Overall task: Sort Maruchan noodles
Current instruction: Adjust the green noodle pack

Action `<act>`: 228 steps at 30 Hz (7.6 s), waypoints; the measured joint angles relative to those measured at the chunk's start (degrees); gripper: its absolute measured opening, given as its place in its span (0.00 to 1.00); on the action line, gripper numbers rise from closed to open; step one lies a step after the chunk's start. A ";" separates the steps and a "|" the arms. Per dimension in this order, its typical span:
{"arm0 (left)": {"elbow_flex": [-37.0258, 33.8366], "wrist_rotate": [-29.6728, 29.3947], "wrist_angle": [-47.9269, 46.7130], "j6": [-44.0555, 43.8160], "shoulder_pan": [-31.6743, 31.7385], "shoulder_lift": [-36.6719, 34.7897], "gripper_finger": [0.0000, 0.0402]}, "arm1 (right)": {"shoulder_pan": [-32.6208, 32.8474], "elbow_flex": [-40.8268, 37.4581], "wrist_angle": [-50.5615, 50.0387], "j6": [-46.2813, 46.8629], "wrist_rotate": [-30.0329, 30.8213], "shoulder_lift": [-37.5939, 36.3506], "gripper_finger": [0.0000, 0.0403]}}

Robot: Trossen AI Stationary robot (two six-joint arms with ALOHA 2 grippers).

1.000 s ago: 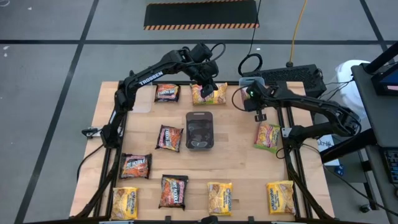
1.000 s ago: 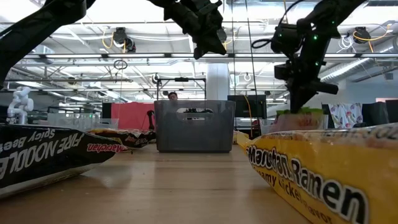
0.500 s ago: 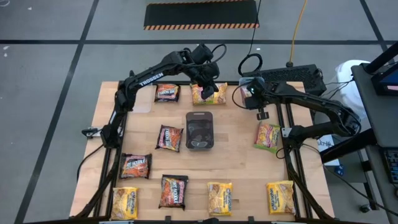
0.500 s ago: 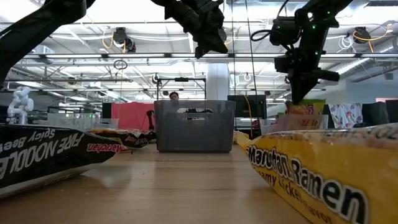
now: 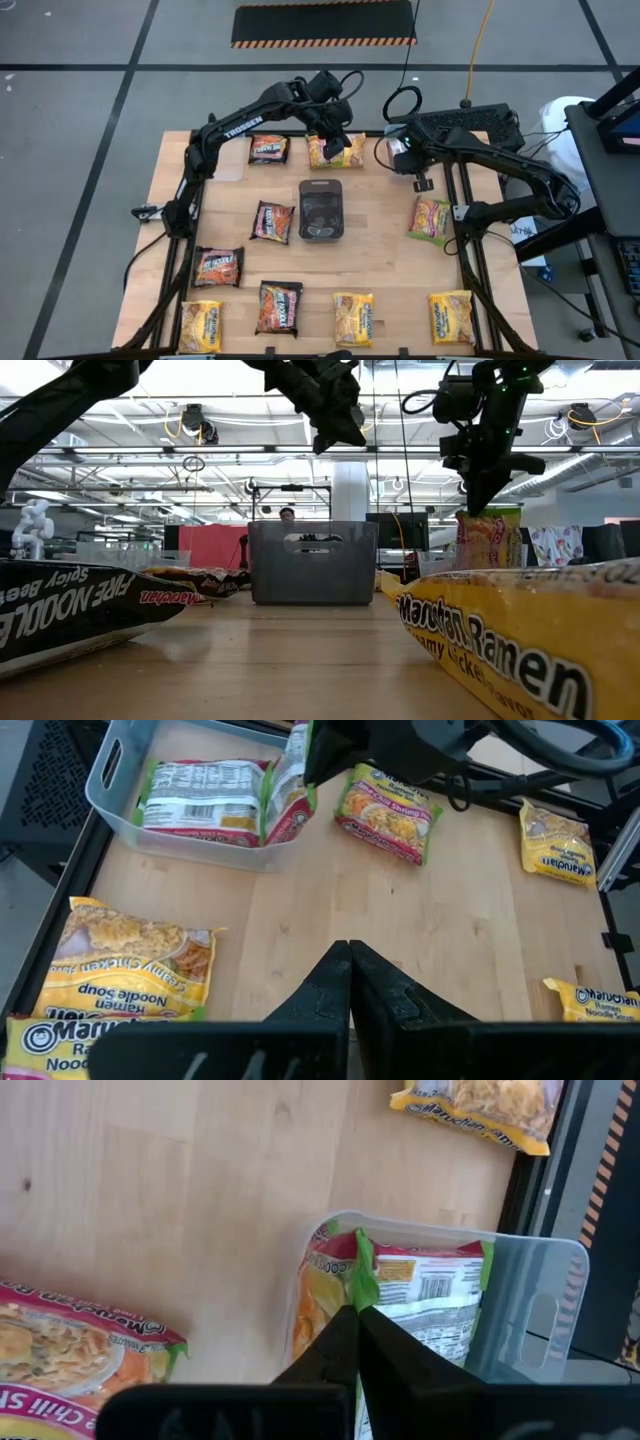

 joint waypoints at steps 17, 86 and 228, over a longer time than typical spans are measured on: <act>0.00 0.00 0.00 0.02 0.04 0.00 0.01 | 0.00 0.00 -1.89 -2.19 0.40 -0.11 0.00; 0.00 -0.57 -8.11 8.40 7.83 0.00 0.01 | -5.97 19.04 11.94 16.84 7.86 11.13 0.04; 0.00 -0.46 -1.81 9.64 14.50 0.00 0.01 | -17.64 16.51 1.86 12.52 -2.31 21.16 0.23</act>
